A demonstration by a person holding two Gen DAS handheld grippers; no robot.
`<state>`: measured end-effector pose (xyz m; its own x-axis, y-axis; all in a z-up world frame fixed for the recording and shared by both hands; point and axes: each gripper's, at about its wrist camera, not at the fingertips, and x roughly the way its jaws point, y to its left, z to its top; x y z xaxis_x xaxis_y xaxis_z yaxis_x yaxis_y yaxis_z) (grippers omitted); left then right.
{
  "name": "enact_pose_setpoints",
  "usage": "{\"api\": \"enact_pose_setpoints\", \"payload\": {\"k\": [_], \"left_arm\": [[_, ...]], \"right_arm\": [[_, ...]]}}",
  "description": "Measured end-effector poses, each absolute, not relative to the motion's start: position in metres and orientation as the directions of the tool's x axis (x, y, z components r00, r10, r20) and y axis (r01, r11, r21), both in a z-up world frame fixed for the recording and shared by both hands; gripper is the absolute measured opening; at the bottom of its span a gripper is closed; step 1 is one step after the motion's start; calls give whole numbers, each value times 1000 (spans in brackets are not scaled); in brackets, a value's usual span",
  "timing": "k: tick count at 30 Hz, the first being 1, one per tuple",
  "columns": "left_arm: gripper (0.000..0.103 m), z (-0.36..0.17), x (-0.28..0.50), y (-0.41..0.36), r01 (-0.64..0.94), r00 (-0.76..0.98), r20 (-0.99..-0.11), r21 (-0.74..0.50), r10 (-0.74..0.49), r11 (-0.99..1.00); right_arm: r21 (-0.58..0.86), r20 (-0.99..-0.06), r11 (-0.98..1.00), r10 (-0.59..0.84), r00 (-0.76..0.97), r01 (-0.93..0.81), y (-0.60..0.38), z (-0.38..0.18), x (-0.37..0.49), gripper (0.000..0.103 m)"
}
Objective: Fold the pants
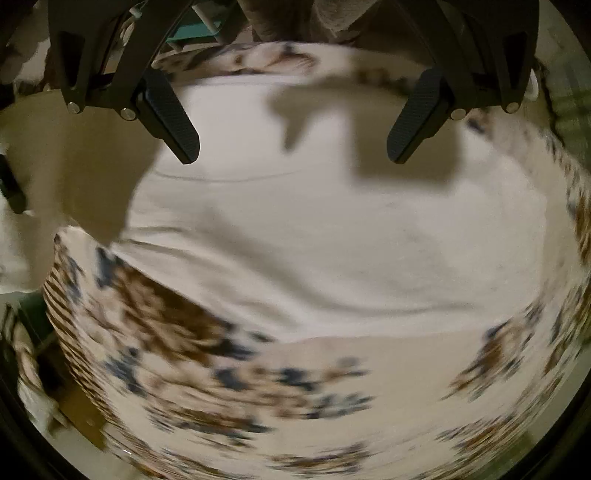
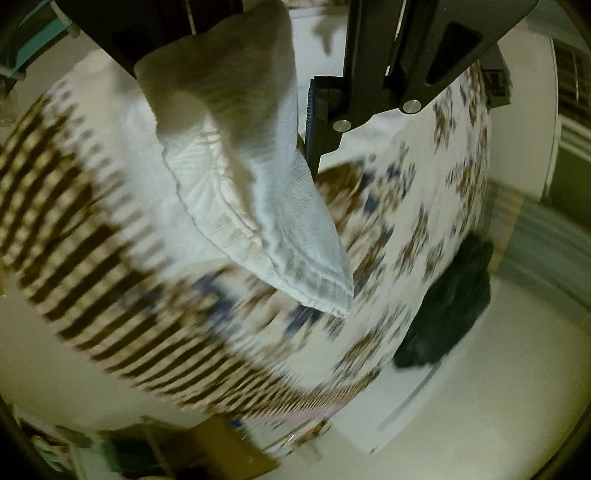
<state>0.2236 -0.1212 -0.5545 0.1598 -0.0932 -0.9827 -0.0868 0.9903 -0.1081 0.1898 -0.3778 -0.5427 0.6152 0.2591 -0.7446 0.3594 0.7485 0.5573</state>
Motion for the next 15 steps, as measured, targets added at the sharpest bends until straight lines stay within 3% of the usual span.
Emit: {"api": "enact_pose_setpoints", "payload": {"k": [9,13,15], "left_arm": [[103,-569,195,-3,-281,125,-992,-61,-26,958],[103,-572,193,18,-312,128,-992,-56,-17,948],[103,-572,193,24,-326,132,-991,-64,-22,943]], "right_arm": [[471,-810,864,345,473,177,-225,-603,210,10],[376,-860,921,304,411,106,-177,-635,209,11],[315,-896,944,262,358,96,-162,-654,211,20]]}}
